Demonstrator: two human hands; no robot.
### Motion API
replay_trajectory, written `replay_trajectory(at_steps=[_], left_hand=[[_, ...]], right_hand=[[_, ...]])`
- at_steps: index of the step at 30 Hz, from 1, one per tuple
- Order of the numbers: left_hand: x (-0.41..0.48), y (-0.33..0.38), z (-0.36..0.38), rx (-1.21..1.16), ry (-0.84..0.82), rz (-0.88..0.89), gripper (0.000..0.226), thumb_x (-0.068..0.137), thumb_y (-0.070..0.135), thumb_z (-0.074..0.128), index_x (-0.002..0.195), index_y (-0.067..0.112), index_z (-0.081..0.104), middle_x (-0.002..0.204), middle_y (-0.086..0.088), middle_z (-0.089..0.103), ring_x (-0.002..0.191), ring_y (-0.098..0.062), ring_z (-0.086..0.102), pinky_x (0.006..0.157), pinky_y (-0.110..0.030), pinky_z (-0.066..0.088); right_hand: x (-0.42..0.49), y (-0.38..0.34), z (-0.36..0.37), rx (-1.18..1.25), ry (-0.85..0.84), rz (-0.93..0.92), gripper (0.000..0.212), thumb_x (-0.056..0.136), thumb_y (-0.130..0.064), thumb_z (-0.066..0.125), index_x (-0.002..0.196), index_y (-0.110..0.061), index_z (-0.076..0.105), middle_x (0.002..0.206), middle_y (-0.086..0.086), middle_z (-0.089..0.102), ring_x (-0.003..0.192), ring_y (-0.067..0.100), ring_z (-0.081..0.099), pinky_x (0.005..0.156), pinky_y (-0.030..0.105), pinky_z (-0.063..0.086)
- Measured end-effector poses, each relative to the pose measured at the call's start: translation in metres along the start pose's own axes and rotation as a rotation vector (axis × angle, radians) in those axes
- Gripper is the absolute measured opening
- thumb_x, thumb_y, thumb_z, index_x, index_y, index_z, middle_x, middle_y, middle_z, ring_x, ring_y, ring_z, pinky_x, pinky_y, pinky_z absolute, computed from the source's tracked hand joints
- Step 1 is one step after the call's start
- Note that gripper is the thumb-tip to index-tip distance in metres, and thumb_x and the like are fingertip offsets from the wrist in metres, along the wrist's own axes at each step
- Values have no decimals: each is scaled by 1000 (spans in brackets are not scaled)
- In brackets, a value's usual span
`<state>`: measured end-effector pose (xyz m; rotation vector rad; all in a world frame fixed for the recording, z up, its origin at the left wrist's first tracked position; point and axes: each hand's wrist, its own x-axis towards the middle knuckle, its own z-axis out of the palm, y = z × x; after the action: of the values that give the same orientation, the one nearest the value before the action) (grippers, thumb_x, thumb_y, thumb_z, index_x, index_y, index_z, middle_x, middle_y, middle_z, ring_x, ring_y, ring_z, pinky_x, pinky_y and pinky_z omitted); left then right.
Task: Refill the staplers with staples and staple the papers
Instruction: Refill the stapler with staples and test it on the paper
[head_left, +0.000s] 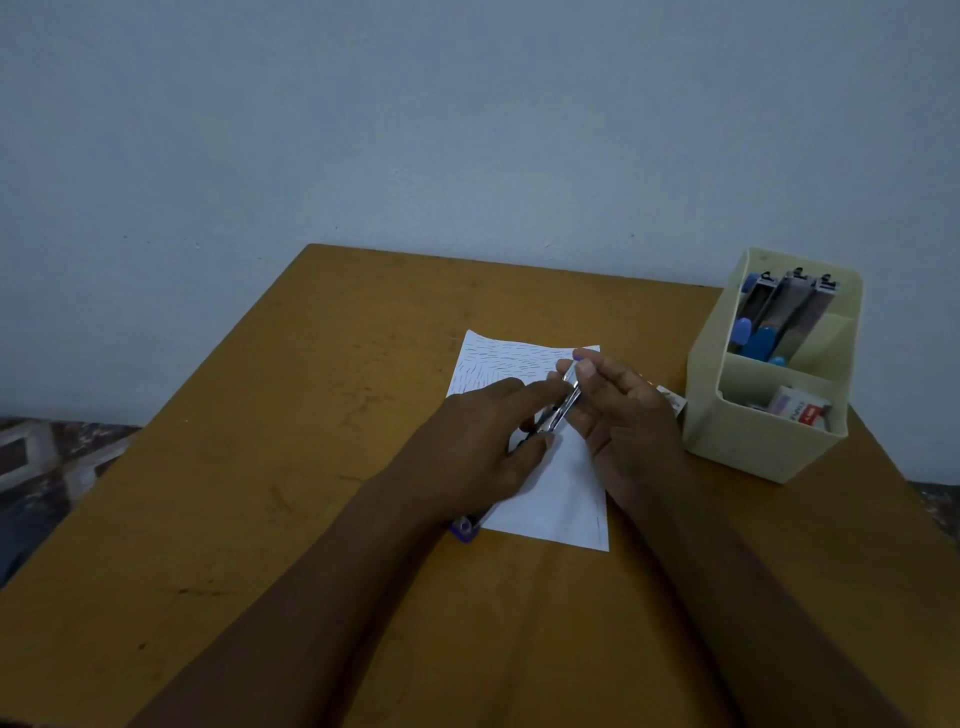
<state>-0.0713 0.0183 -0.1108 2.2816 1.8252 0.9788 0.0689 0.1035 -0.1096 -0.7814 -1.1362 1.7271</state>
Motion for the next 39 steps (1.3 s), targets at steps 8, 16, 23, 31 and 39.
replay_trajectory(at_steps=[8, 16, 23, 31, 39], left_hand=[[4, 6, 3, -13, 46, -7, 16, 90, 36, 54, 98, 23, 57, 79, 11, 55, 60, 4, 46, 55, -12, 32], [3, 9, 0, -41, 197, 9, 19, 86, 19, 65, 75, 17, 50, 70, 16, 42, 61, 0, 43, 56, -9, 31], [3, 9, 0, -76, 227, 11, 17, 82, 20, 64, 98, 16, 62, 76, 8, 59, 63, -7, 54, 56, -25, 47], [4, 7, 5, -45, 287, 73, 3, 84, 13, 66, 84, 9, 67, 80, 0, 62, 66, -7, 53, 56, -33, 50], [4, 11, 3, -36, 258, 52, 13, 81, 16, 58, 87, 9, 67, 77, -1, 61, 60, -12, 55, 54, -34, 50]], right_hand=[[-1, 5, 0, -67, 29, -2, 23, 89, -12, 57, 110, -6, 61, 106, 11, 68, 97, 25, 67, 91, 41, 52], [-2, 2, 0, -53, 16, -25, 18, 90, -11, 57, 107, -8, 61, 102, 10, 68, 89, 20, 68, 83, 34, 56], [-4, 2, 2, -77, 52, -80, 17, 87, -12, 61, 103, -11, 62, 101, 9, 69, 97, 25, 67, 87, 39, 53], [-5, -2, 2, -77, 104, -116, 14, 87, -12, 61, 101, -13, 63, 100, 9, 69, 96, 24, 68, 87, 38, 53], [-8, 0, 5, -123, 118, -133, 15, 88, -9, 60, 102, -11, 63, 101, 9, 70, 94, 22, 69, 83, 34, 55]])
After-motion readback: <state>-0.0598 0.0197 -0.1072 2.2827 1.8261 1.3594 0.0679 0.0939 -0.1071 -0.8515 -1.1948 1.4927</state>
